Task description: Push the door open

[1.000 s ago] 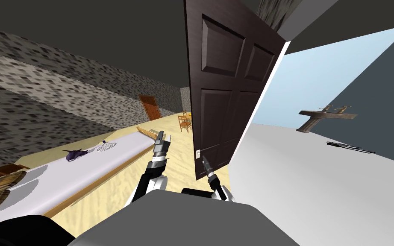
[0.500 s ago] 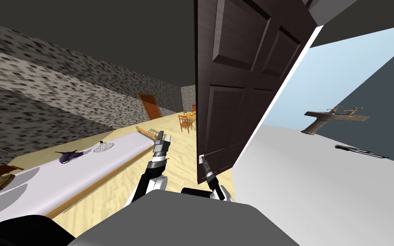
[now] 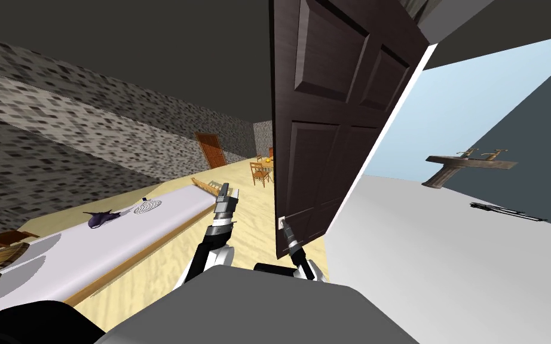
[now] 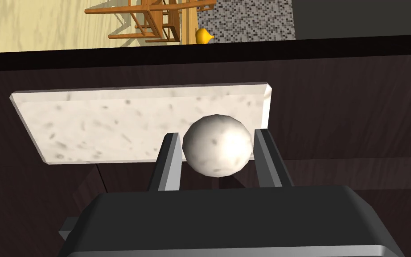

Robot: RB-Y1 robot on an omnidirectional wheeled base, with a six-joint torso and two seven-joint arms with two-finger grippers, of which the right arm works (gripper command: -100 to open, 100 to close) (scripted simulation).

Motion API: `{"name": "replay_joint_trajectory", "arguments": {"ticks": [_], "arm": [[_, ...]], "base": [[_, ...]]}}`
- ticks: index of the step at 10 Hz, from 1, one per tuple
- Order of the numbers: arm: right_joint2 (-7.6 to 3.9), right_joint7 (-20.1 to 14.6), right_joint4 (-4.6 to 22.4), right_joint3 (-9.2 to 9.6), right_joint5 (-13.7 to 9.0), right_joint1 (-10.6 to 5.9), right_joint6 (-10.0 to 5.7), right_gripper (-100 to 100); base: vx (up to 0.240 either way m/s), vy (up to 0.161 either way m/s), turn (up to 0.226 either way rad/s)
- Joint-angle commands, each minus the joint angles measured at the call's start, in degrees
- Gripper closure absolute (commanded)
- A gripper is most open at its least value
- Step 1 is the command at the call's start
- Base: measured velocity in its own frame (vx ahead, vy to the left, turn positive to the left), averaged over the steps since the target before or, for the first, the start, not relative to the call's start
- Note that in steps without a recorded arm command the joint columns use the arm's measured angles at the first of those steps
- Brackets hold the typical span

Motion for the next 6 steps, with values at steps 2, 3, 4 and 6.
{"name": "replay_joint_trajectory", "arguments": {"ticks": [2, 3, 4, 6], "arm": [[-1.20, 0.6, 0.2, -1.85, -0.8, -0.32, 0.11, 100], [-1.49, 0.9, 0.3, -2.73, -1.1, -0.47, 0.16, 100], [-1.65, 1.2, 0.5, -3.70, -1.5, -0.64, 0.22, 100], [-1.56, 1.6, 0.6, -5.22, -2.2, -0.90, 0.31, 100]], "base": [[0.089, 0.139, -0.072], [0.122, 0.169, -0.062], [0.165, 0.133, -0.061], [0.177, 0.194, -0.077]]}}
